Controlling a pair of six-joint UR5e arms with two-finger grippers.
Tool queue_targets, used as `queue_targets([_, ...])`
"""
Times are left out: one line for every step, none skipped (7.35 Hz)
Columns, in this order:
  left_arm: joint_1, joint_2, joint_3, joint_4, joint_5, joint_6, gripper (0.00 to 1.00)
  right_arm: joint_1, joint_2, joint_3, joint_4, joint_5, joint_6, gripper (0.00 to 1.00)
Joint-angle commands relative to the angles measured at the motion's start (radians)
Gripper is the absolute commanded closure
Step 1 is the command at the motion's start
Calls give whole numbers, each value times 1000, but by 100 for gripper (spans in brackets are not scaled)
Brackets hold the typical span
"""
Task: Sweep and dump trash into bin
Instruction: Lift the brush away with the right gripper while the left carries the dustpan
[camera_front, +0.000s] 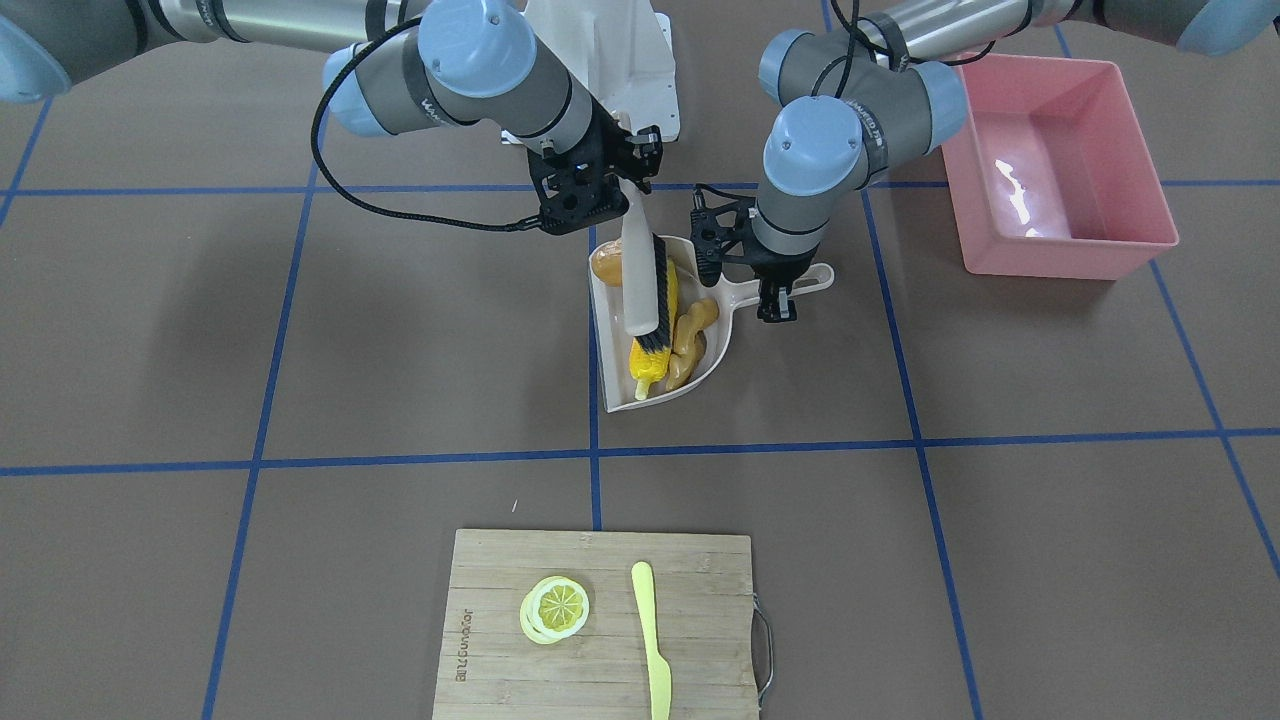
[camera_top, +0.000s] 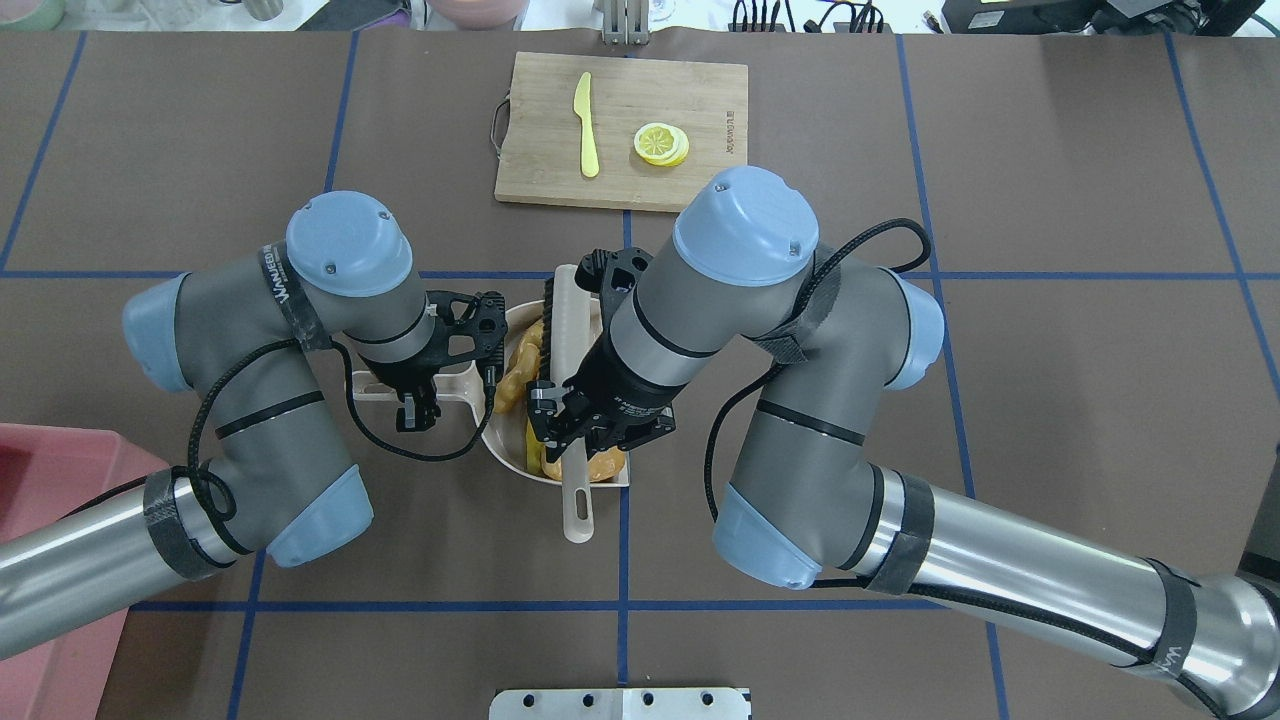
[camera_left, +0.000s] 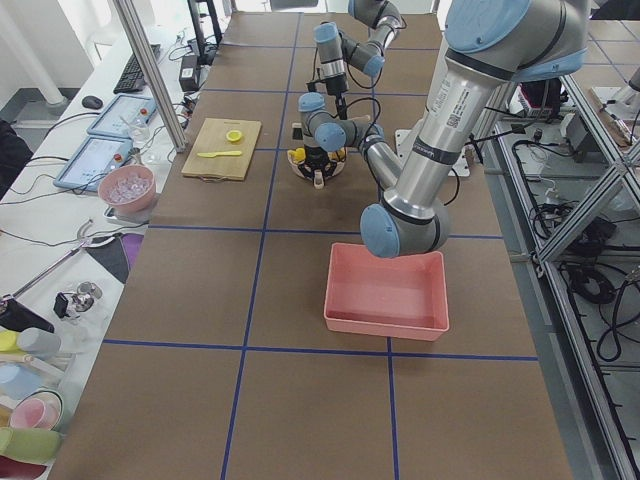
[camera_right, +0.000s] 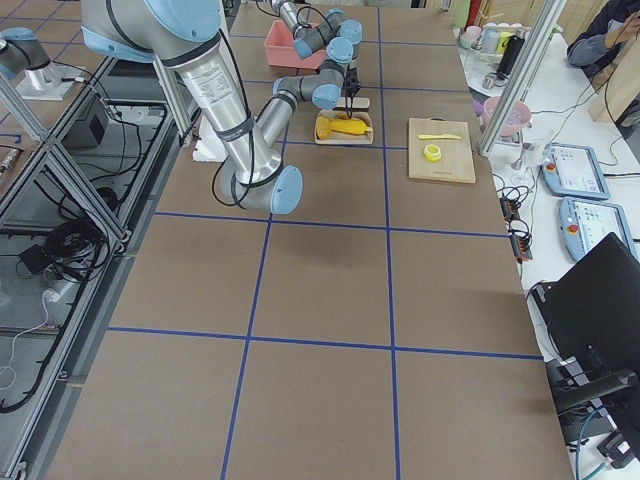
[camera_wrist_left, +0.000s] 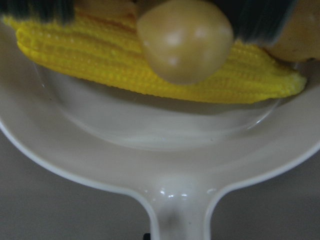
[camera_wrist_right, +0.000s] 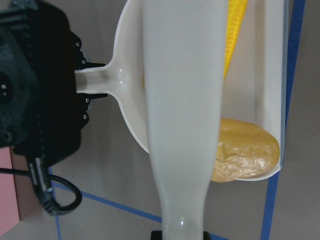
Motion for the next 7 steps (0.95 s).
queue_targets([0, 17, 0, -50, 0, -5, 100, 49, -19, 70, -64, 38, -1, 100])
queue_targets([2, 30, 0, -77, 0, -8, 100, 103, -42, 87, -64, 88, -6, 100])
queue_targets([2, 34, 0, -100, 0, -10, 100, 179, -69, 98, -64, 143, -15, 100])
queue_targets([3, 36, 9, -132, 0, -11, 100, 262, -98, 110, -64, 183, -27, 100])
queue_targets([3, 51, 15, -177, 2, -17, 100, 322, -153, 133, -66, 194, -77, 100])
queue_targets([3, 56, 18, -217, 2, -60, 100, 387, -207, 141, -66, 205, -140, 100])
queue_targets([3, 56, 25, -272, 2, -98, 100, 442, -238, 140, -78, 219, -186, 100])
